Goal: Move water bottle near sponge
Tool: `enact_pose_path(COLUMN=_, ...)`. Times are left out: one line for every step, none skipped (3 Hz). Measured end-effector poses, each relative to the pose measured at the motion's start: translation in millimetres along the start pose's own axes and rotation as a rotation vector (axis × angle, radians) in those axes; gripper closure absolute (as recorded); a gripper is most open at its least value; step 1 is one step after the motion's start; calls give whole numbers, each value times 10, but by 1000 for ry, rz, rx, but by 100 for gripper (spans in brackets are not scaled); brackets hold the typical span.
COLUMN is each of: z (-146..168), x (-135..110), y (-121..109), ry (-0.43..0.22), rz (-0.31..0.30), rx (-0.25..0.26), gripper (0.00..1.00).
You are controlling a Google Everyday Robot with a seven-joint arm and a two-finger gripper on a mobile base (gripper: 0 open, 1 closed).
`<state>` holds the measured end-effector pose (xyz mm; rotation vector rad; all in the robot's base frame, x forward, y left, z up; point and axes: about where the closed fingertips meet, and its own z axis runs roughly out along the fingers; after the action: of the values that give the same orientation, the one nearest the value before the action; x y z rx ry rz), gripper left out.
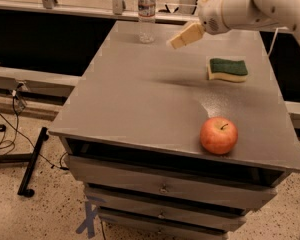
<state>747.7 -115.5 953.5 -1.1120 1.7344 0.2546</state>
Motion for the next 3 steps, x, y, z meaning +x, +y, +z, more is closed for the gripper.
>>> enact_pose_path(z=452, x=-121, y=-154, ry=-87, rz=24, rx=20, gripper=0)
enact_pose_path(z=798, x=-254, y=-320, ry=-162, rz=35, rx=38, gripper=0)
enact_pose_path(z=1084, x=-408, y=-433, ry=-215, rz=32, rx=46, gripper=0)
